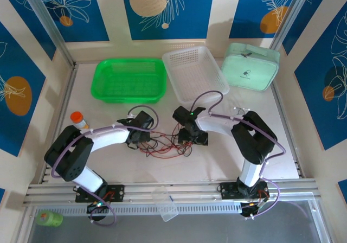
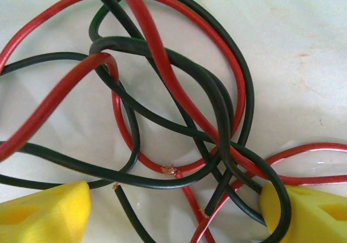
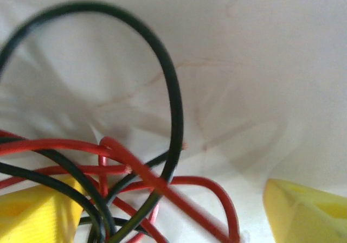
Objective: Untangle the cables
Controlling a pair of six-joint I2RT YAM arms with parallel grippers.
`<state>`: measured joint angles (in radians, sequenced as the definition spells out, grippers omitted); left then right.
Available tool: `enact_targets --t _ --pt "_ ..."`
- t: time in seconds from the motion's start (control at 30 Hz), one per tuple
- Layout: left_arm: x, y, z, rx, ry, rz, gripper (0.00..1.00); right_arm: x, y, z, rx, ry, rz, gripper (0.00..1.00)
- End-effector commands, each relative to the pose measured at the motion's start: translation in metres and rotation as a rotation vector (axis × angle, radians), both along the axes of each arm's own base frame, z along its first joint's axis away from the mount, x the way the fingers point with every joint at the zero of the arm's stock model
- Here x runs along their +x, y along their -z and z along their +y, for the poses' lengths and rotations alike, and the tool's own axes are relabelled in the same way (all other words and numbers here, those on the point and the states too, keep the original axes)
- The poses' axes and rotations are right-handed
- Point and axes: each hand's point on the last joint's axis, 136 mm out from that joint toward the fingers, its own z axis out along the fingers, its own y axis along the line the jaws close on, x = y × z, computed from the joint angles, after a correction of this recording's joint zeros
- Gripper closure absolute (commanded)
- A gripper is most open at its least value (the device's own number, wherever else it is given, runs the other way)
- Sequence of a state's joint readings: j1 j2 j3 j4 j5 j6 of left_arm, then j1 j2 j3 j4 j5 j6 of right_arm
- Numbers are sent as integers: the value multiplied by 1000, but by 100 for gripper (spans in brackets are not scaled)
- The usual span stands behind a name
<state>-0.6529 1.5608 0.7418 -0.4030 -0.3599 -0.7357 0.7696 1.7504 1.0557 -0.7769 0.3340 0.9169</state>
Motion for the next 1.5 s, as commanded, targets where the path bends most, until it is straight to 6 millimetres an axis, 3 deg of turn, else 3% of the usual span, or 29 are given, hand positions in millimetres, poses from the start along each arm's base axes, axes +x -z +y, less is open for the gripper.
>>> enact_targets --t 0.0,0.17,0.5,0.8,0.9,1.07,1.17,1.33,1.47 --pt "-33 36 48 142 -83 131 17 -11 -3 -45 -114 70 7 15" --pt "-28 33 48 117 -96 116 17 -13 -10 -72 -107 125 -10 16" --pt "-28 35 49 108 -106 122 18 -7 -38 -99 -24 193 -82 17" --pt "-24 28 45 92 -95 104 18 -22 -59 -121 73 265 -128 18" --pt "-18 20 39 65 -77 84 18 -24 -66 -111 150 257 -141 21" --pt "-8 4 31 39 -51 56 18 -17 -69 -63 283 198 -145 22" --pt "-7 5 29 40 -48 59 18 -7 -61 -42 277 182 -130 20" --pt "-11 19 30 40 -55 85 18 4 -27 -28 215 191 -79 18" --pt "-16 25 36 58 -81 102 18 3 -6 -38 140 211 -42 18"
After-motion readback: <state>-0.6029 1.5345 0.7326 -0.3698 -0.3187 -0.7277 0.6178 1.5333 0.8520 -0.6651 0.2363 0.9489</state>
